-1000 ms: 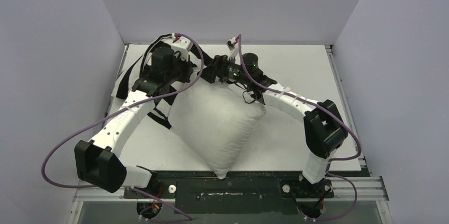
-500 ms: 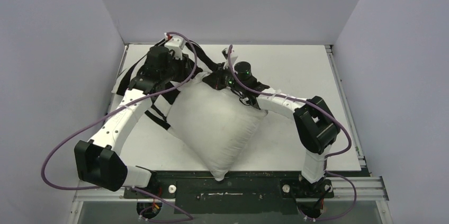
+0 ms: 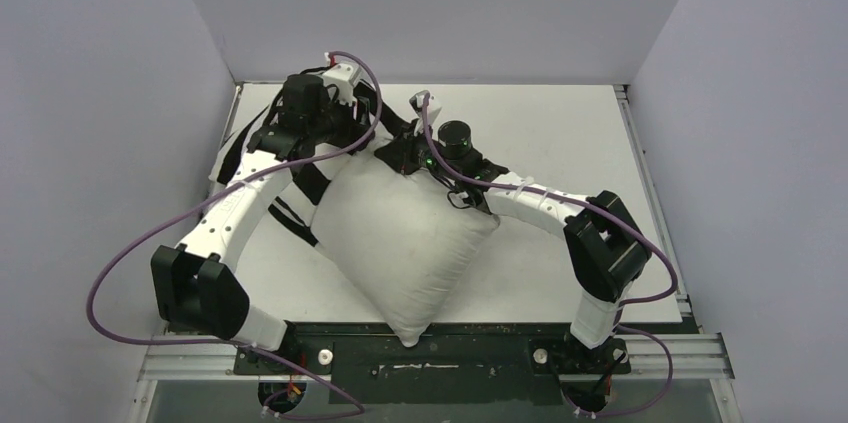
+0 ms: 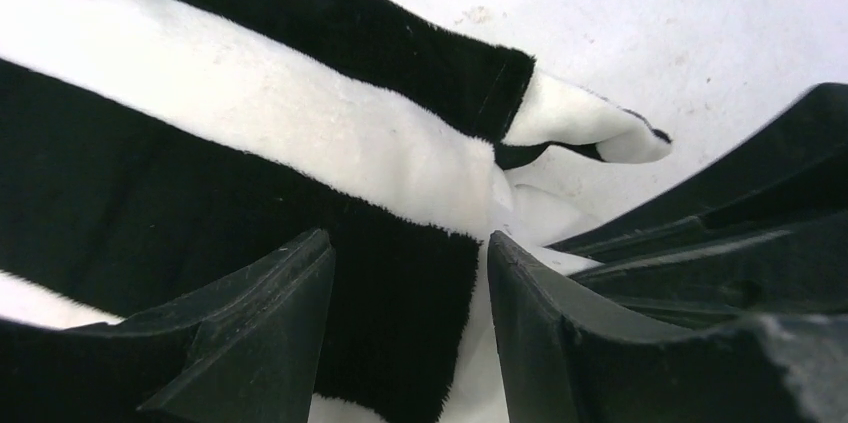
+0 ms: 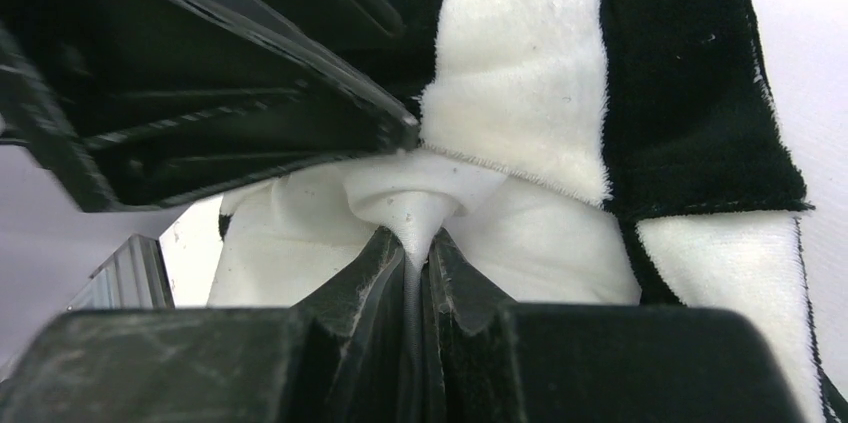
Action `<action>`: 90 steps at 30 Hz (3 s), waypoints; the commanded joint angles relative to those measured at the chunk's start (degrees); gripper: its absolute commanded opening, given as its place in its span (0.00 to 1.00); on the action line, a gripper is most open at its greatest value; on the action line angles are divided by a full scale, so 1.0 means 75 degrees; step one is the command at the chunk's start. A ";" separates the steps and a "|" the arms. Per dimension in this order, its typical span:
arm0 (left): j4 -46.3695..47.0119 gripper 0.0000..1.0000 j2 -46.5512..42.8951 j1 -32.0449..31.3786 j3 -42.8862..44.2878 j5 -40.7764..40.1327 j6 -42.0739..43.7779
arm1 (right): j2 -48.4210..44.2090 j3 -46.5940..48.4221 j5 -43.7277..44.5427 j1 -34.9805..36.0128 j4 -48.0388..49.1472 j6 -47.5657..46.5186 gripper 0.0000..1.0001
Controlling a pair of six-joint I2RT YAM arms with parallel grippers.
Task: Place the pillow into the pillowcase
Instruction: Stuff the pillow into the pillowcase.
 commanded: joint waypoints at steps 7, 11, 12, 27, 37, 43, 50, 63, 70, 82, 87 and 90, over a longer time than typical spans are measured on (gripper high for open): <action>0.0474 0.35 0.0672 -0.0014 0.0316 -0.0154 0.0423 | -0.0446 0.0112 0.0018 0.0280 0.0691 -0.0070 0.00; 0.0501 0.00 0.0371 -0.0142 0.0607 0.0261 0.0020 | -0.0437 -0.0094 0.0478 0.0266 0.0820 0.0316 0.00; 0.0579 0.00 0.0158 -0.0250 0.0681 0.0329 -0.0170 | -0.0428 -0.0230 0.0629 0.0249 0.1091 0.0537 0.00; 0.1176 0.00 -0.1255 -0.2127 0.0607 0.1520 -0.2841 | 0.0031 -0.0664 0.3621 0.0033 0.3087 0.2606 0.00; 0.2842 0.00 -0.2180 -0.3309 -0.2508 -0.0106 -0.4566 | 0.0631 -0.1005 0.4913 -0.0525 0.4138 0.3953 0.00; 0.2617 0.00 -0.1741 -0.2816 -0.2793 -0.1117 -0.4089 | 0.0469 -0.1414 0.4725 -0.0957 0.4065 0.3309 0.00; 0.3771 0.01 -0.0050 -0.1474 -0.1549 0.0599 -0.4310 | 0.0646 -0.0574 0.3328 -0.1238 0.2597 0.2153 0.29; 0.1822 0.42 -0.0218 0.0016 -0.0586 -0.0138 -0.2247 | -0.1127 0.0136 0.2212 -0.1335 -0.1958 -0.0197 0.81; 0.2840 0.52 0.0351 0.0168 -0.1292 0.0485 -0.1957 | -0.0965 0.0594 0.2395 -0.0627 -0.2724 -0.0920 0.96; 0.2232 0.00 0.0991 0.0138 -0.0944 0.0048 -0.1857 | 0.1216 0.1821 0.3362 -0.0130 -0.3173 -0.0782 0.57; 0.0939 0.00 0.0270 -0.0143 -0.0016 -0.0179 -0.2200 | 0.1342 0.1501 0.2924 -0.0391 -0.1450 -0.0239 0.00; 0.0406 0.00 -0.0368 -0.0674 0.0010 -0.0563 -0.2464 | 0.1120 0.1058 0.2919 -0.0588 -0.0285 0.0371 0.00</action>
